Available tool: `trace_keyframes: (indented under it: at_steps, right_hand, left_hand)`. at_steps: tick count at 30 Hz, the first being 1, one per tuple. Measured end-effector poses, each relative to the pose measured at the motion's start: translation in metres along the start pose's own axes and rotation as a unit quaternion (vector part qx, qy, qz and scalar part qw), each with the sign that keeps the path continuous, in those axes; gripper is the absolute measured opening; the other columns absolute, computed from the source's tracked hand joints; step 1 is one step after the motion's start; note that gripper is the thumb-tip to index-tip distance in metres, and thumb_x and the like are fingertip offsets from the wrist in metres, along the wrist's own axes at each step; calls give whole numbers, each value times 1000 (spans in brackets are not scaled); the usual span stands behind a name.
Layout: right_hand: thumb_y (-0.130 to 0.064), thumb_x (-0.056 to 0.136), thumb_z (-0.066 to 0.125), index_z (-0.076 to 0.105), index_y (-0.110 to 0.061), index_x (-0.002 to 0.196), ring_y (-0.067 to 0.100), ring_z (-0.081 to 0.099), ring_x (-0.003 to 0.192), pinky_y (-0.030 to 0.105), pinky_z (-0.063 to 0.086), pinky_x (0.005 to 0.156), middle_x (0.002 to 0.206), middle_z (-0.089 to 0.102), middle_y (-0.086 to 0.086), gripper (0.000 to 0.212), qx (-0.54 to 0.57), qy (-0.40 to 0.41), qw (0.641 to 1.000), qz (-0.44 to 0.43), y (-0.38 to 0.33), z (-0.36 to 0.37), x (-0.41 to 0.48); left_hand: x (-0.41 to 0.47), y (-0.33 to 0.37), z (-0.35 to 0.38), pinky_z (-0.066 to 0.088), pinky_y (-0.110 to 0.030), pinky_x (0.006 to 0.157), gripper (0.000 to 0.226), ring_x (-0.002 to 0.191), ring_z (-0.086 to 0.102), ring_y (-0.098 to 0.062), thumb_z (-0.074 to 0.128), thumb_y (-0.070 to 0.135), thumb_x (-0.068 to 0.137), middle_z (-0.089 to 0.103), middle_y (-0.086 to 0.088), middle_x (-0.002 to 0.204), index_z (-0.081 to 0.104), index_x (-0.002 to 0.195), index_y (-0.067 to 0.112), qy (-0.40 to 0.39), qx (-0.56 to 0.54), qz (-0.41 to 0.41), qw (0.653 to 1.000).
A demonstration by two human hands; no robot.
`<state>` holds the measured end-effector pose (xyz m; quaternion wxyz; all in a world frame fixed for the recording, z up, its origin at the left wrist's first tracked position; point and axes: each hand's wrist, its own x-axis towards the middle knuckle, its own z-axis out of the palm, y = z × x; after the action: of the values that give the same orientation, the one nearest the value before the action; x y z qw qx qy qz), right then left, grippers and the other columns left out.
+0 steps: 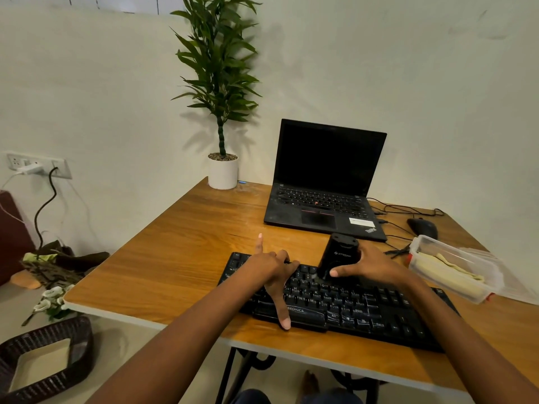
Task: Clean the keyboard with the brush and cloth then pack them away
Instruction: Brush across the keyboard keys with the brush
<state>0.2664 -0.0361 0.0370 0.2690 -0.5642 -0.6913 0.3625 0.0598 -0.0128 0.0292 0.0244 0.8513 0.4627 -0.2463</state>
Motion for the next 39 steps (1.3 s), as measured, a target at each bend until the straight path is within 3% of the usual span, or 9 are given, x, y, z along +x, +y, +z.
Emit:
trace_keyframes:
  at_steps: [6,11,15,19,23,27,34,37,39]
  right_hand:
    - [-20,70,79,50,-36,102,-8,50,95,9,34,72,102,55,-20,46,-54,-14,998,-21,-8,8,3]
    - [-15,72,77,49,-35,93,-1,55,87,7,39,60,92,57,-18,40,-44,-15,999,-8,-14,4,5]
    - [-17,70,79,52,-33,95,8,59,97,11,40,68,97,60,-14,39,-24,16,999,-14,-9,9,7]
    - [-15,69,79,53,-28,98,9,57,96,13,40,68,99,60,-12,41,-16,-11,1000,1,-5,5,8]
    - [-13,71,78,53,-16,105,13,52,92,25,41,75,97,57,-4,42,2,151,989,4,2,-7,8]
    - [-11,72,76,55,-14,101,20,57,82,24,45,60,94,62,6,37,134,231,964,2,14,-23,-6]
    - [-18,71,78,47,-25,108,7,54,89,14,41,66,96,55,-13,49,23,132,991,23,20,-6,-13]
    - [-20,72,78,42,-28,101,-2,50,81,12,39,65,100,56,-6,46,-1,83,995,57,19,-7,-12]
    - [-19,69,80,46,-24,101,5,55,85,14,42,69,103,60,-1,47,-42,48,996,62,13,-18,-8]
  left_hand:
    - [0,-1,-1,-24,-69,97,129,144,5,-31,69,70,62,1,-10,156,-13,149,23,-3,0,-6,1000]
    - [1,1,-1,-25,-68,97,129,144,8,-32,68,70,62,3,-10,155,-14,149,22,-1,3,-4,1000]
    - [-1,2,-3,-24,-68,97,127,143,9,-34,67,69,65,3,-12,155,-14,149,22,0,7,-3,1000]
    - [-3,2,-3,-25,-66,96,126,144,8,-33,68,68,65,3,-11,156,-14,149,21,1,1,2,1000]
    - [-2,-1,-4,-25,-67,96,127,145,4,-32,67,69,66,-1,-10,156,-17,148,22,-1,-14,7,1000]
    - [-1,-2,4,-27,-67,96,127,144,-13,-26,64,72,67,-17,-4,157,-21,147,23,14,-68,39,997]
    - [13,34,2,-32,-60,93,128,145,-9,-23,67,69,66,-5,-4,158,-16,148,17,70,-85,84,990]
    - [12,30,0,-30,-62,97,128,145,-7,-24,67,70,65,-3,-4,158,-13,149,16,61,-77,71,993]
    - [11,30,-4,-30,-62,97,128,145,-5,-25,67,70,65,-2,-4,157,-12,149,15,54,-72,66,994]
